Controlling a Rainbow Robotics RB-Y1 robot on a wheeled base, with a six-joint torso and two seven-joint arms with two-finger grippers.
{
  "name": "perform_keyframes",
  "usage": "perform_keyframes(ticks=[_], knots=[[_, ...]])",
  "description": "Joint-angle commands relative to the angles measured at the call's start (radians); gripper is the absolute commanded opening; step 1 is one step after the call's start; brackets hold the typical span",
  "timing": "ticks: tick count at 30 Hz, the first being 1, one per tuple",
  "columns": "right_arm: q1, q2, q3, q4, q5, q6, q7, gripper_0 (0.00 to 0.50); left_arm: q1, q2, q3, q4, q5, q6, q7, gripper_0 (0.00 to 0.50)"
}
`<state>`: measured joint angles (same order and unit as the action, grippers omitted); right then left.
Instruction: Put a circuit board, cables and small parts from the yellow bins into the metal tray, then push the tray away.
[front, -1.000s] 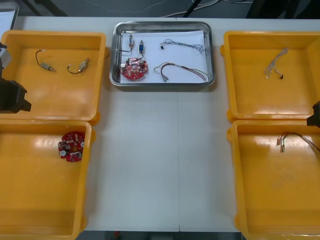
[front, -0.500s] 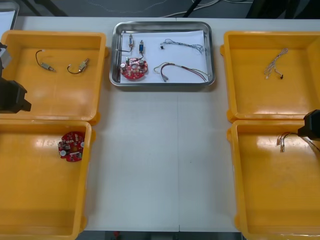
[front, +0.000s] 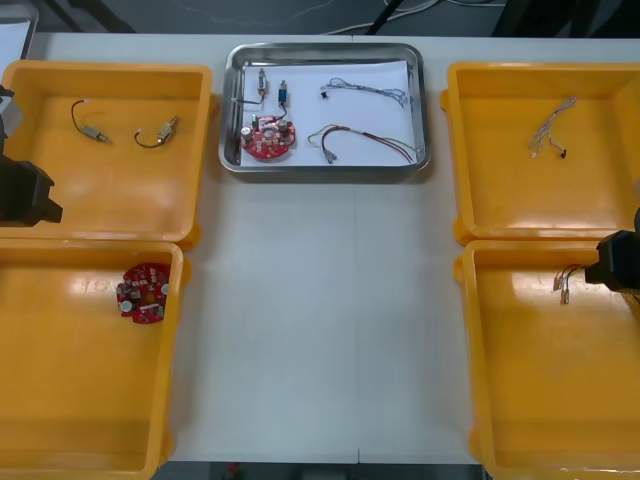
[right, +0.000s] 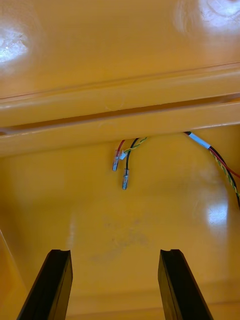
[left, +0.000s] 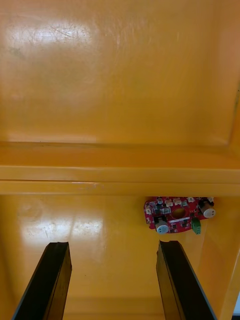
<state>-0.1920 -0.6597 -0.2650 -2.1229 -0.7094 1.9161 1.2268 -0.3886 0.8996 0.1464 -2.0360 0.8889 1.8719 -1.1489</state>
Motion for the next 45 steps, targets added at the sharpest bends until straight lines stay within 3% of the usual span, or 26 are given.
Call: perform_keyframes(ticks=[1, 45], knots=[[0.017, 0.008, -0.026, -0.034, 0.005, 0.004, 0.109, 0.5, 0.014, 0.039, 0.03, -0.01, -0.008, -0.008, -0.066, 0.5], [0.022, 0.009, -0.023, -0.035, -0.004, 0.004, 0.114, 0.5, 0.014, 0.039, 0.03, -0.01, -0.008, -0.008, -0.066, 0.5]])
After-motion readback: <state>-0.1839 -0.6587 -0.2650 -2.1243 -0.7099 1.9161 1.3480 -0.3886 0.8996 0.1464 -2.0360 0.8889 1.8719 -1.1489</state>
